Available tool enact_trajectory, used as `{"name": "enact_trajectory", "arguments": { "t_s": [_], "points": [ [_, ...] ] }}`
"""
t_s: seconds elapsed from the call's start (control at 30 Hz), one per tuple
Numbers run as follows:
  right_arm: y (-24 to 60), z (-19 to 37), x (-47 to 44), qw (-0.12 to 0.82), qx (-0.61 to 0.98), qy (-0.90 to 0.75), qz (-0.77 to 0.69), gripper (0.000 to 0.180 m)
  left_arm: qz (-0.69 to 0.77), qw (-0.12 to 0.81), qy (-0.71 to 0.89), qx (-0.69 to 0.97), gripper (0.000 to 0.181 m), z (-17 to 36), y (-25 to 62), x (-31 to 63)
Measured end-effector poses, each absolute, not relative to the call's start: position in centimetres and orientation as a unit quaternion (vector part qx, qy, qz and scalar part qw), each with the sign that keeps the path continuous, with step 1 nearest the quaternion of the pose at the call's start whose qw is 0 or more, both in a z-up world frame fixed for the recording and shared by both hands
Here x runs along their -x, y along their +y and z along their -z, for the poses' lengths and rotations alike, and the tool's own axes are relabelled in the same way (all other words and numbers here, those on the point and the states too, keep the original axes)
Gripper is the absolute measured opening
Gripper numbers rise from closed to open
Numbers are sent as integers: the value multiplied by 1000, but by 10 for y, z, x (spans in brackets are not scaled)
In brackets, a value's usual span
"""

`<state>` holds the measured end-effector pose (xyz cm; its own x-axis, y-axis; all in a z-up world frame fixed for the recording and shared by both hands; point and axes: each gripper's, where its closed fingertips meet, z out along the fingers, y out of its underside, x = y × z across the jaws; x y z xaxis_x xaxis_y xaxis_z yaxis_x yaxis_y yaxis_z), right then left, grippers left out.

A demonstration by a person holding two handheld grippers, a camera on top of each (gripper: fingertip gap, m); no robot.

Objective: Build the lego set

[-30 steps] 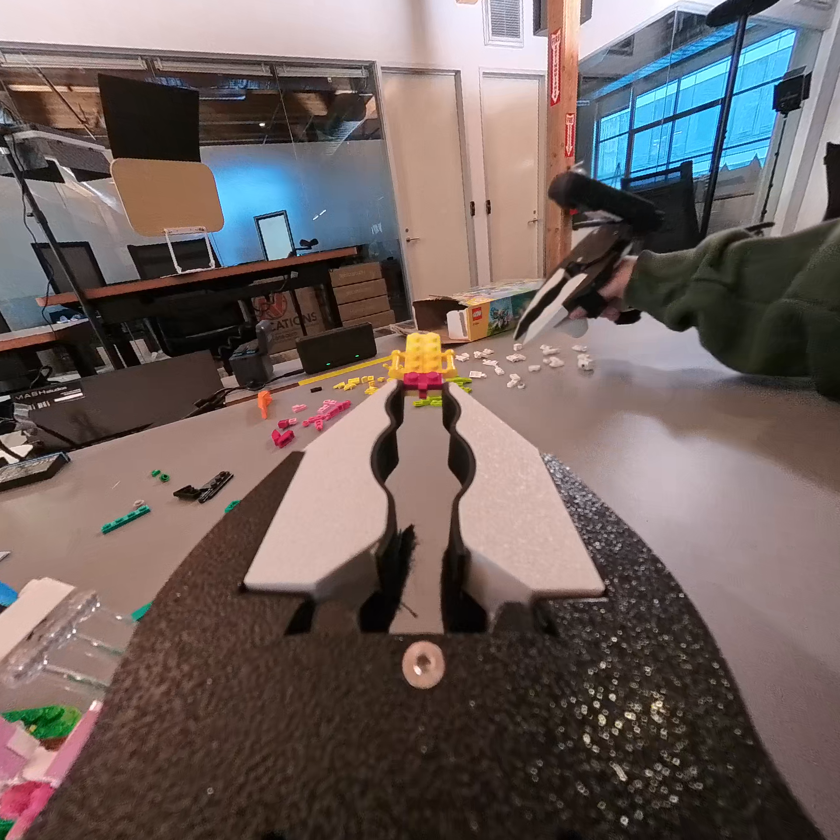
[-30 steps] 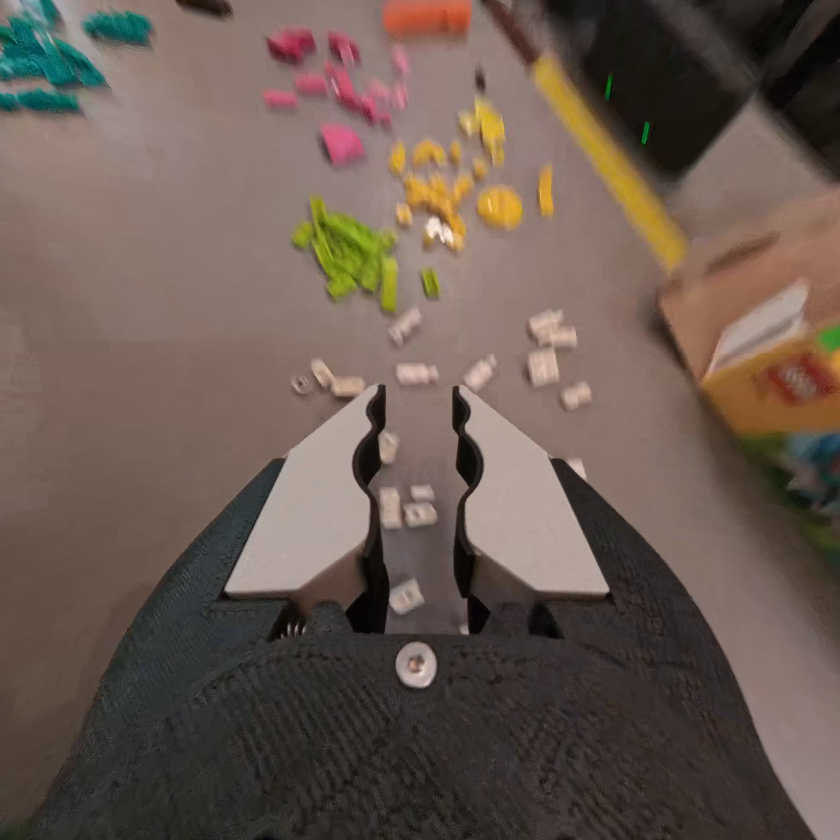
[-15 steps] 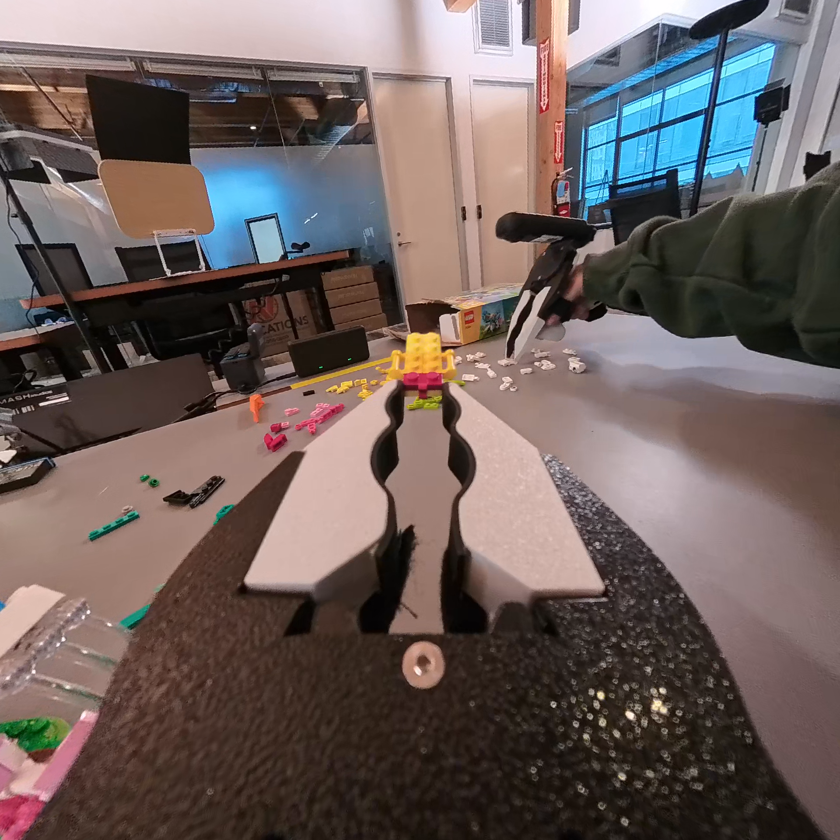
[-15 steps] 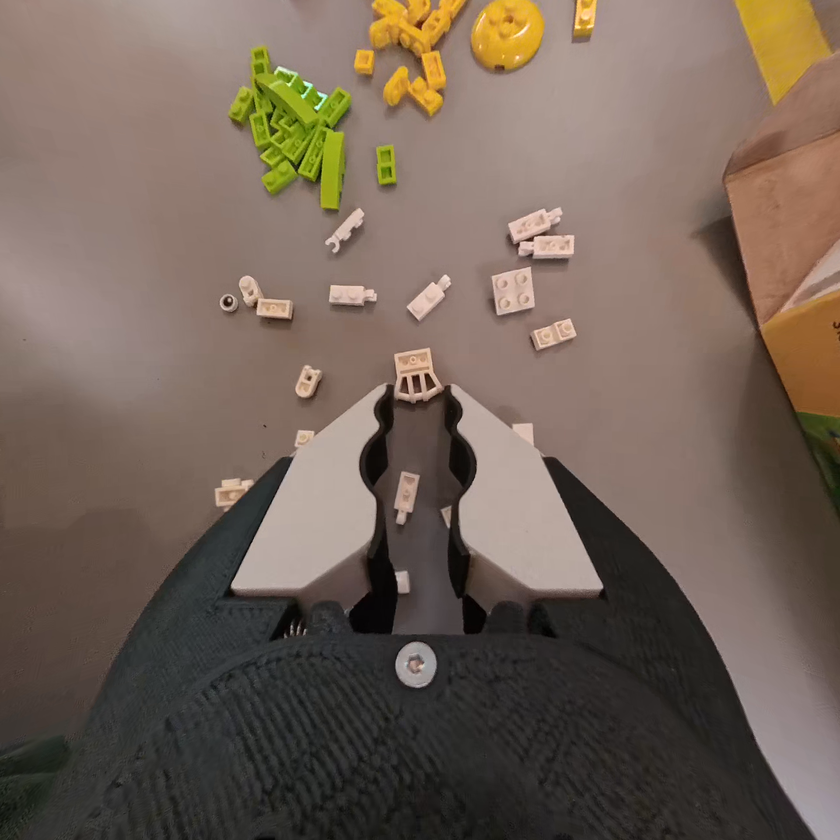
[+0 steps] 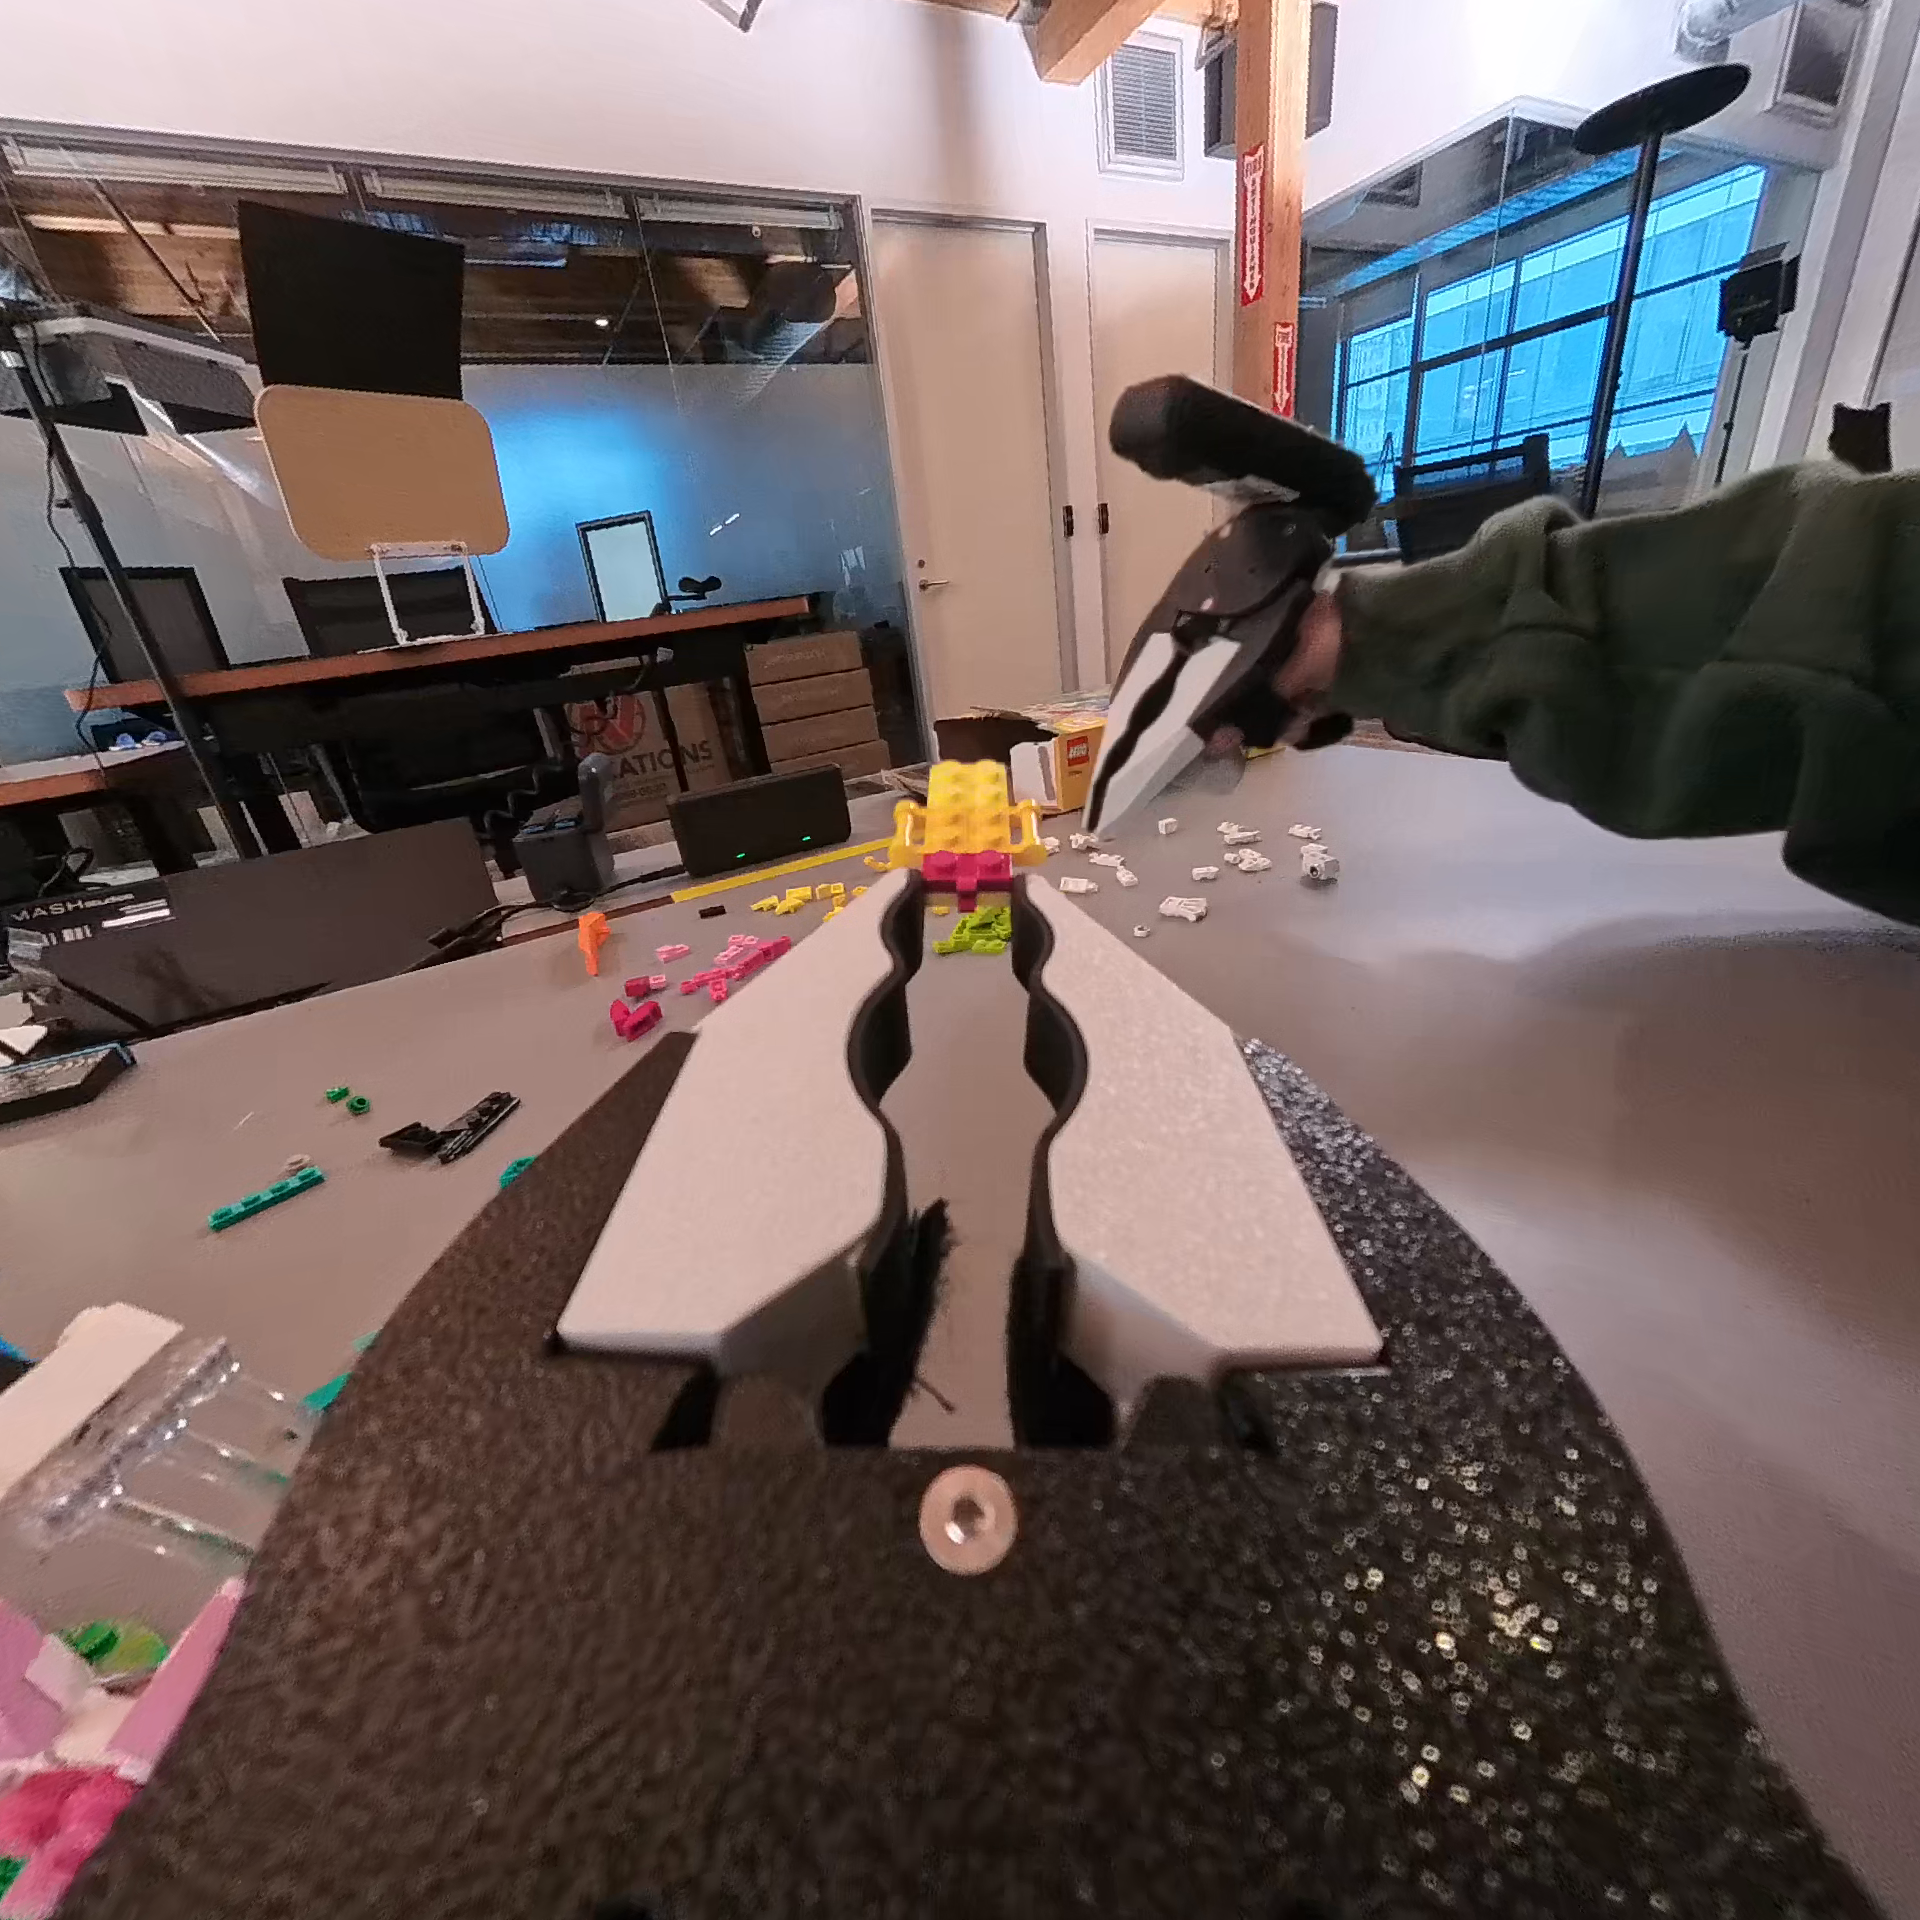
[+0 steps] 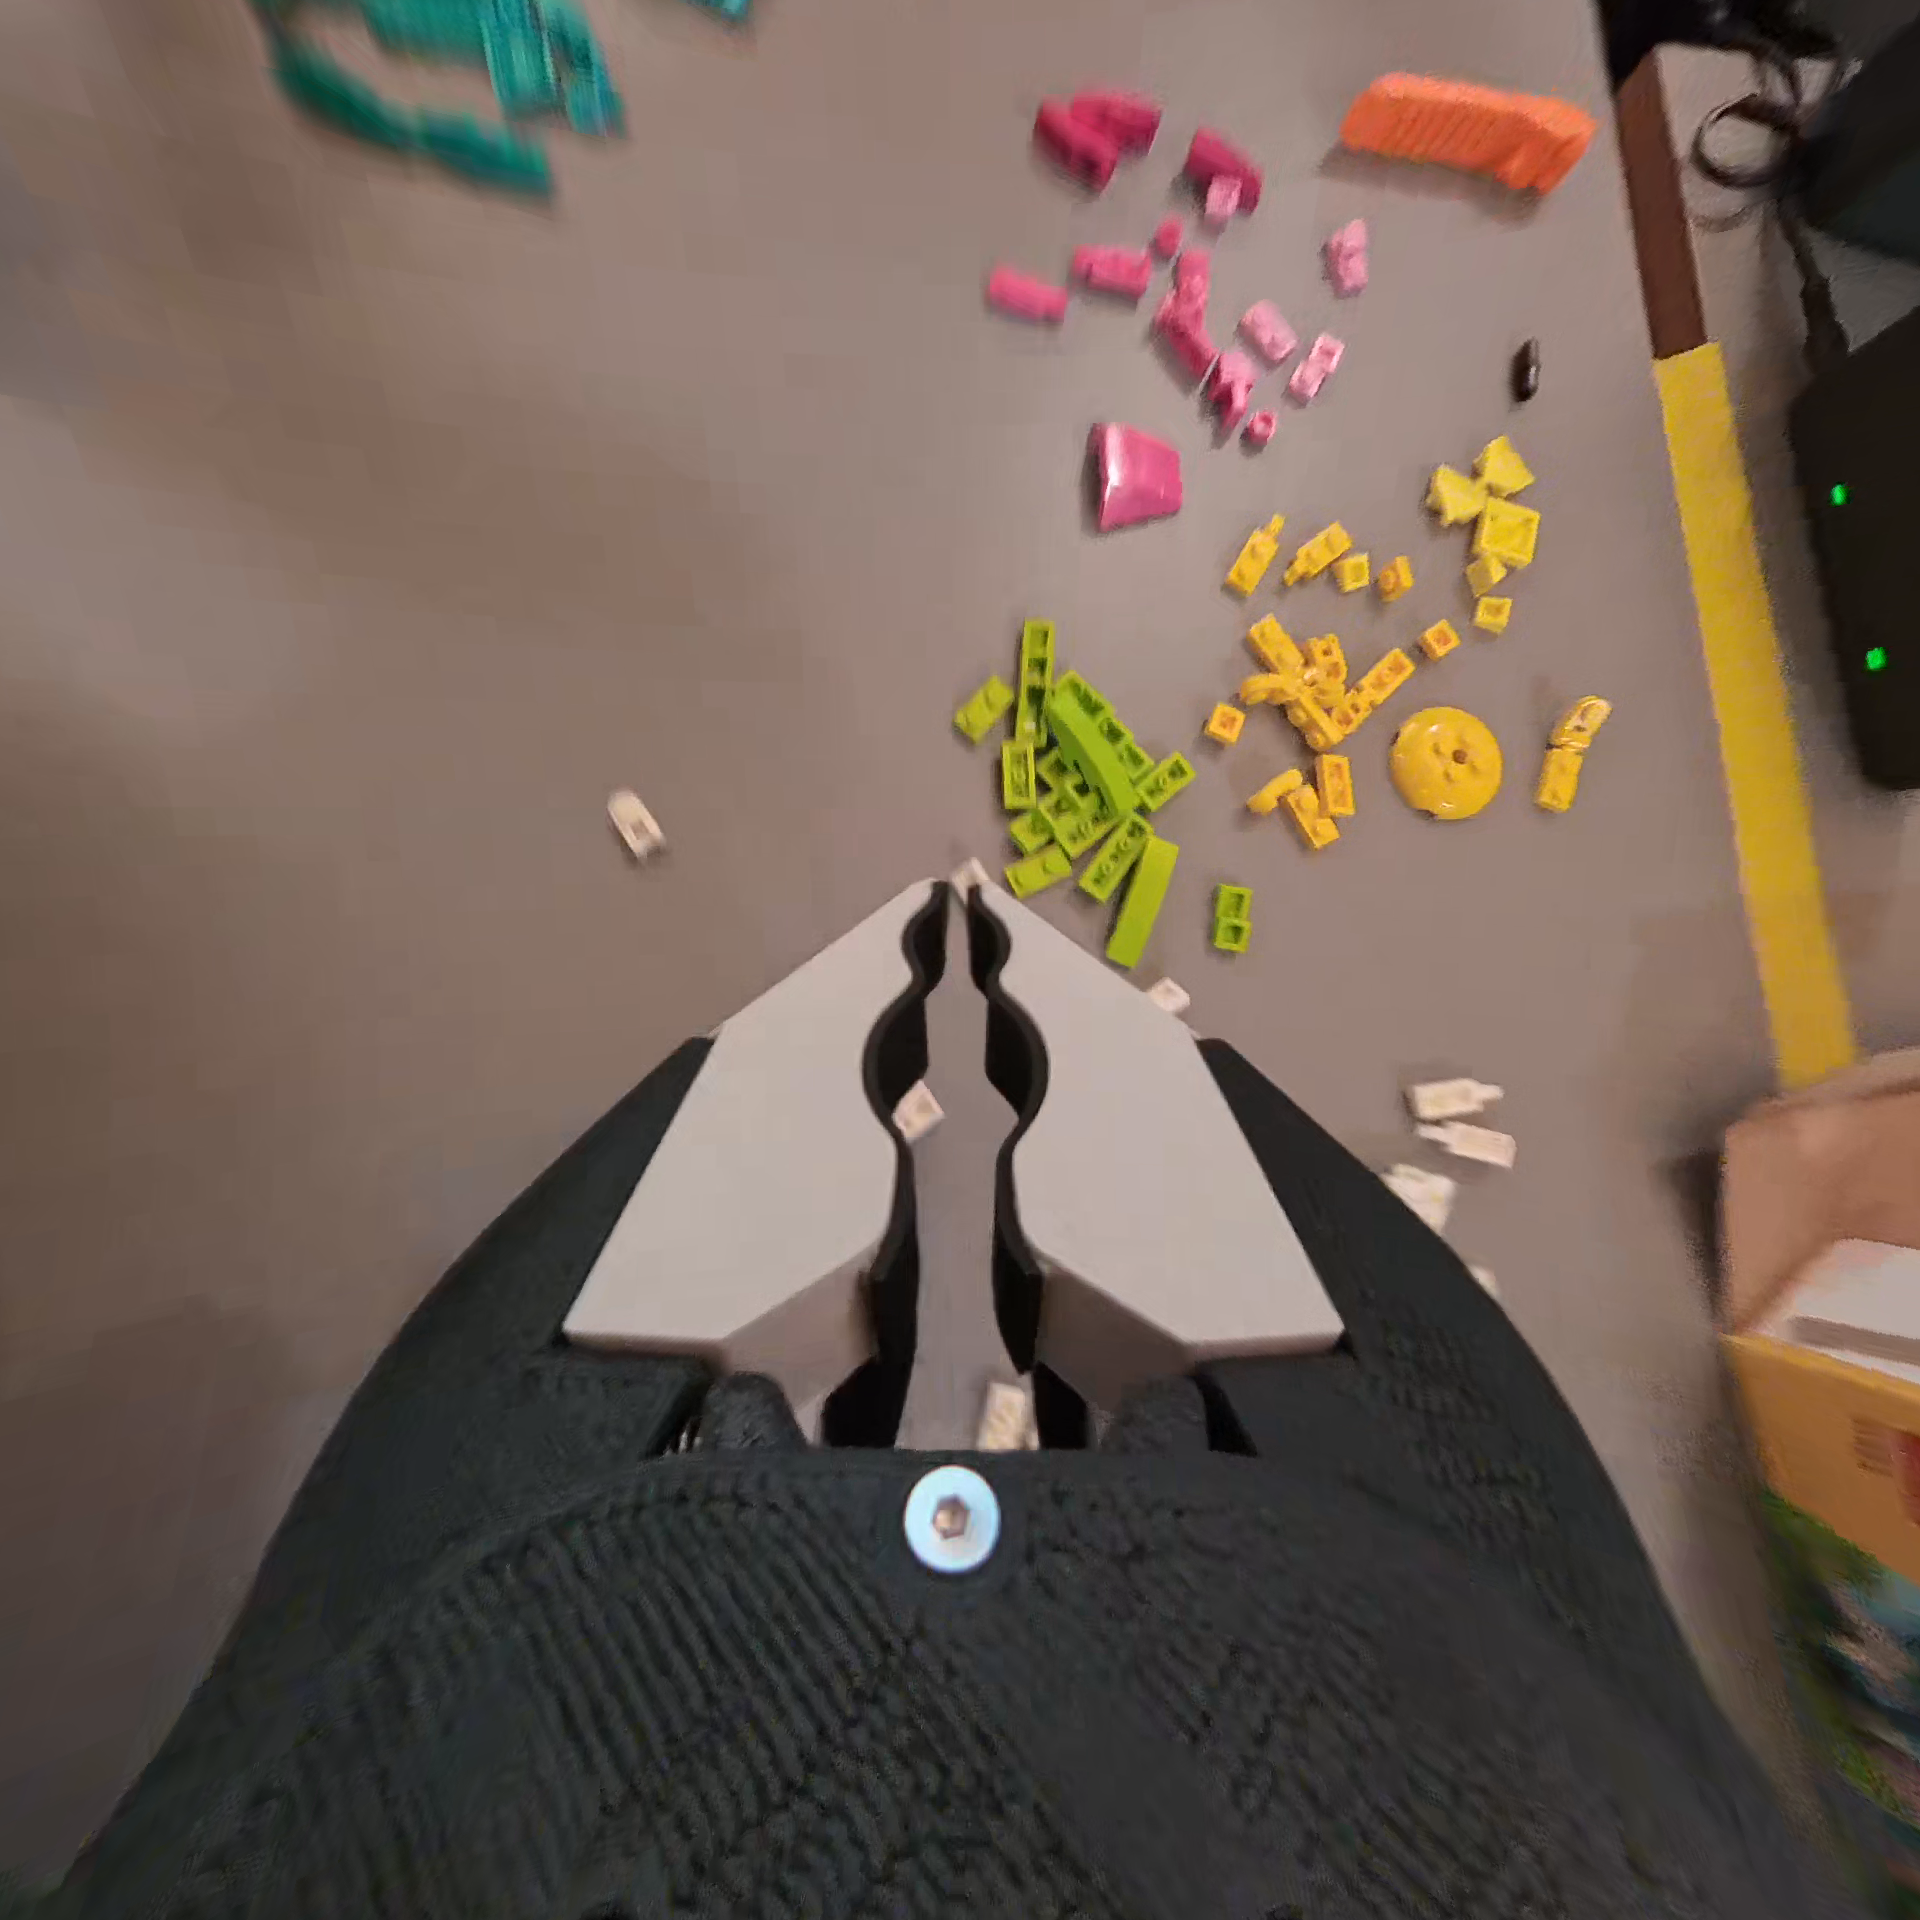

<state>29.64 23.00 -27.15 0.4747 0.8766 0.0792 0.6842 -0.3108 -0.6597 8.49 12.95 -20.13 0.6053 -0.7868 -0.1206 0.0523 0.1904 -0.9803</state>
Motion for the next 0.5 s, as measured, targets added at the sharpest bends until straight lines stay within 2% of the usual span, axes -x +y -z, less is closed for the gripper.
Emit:
{"name": "enact_trajectory", "arguments": {
  "t_s": [0.03,0.2,0.3,0.5],
  "points": [
    [227,274,-294,312,805,-472,-180,8,301,699,327,560,14,201,129,-85],
    [207,318,-324,197,880,-404,-156,34,302,699,327,560,14,201,129,-85],
    [201,313,-326,232,904,-308,-187,37,303,699,327,558,14,200,128,-85],
    [195,319,-333,292,917,-245,-119,35,306,697,329,559,14,201,128,-86]
  ]
}}
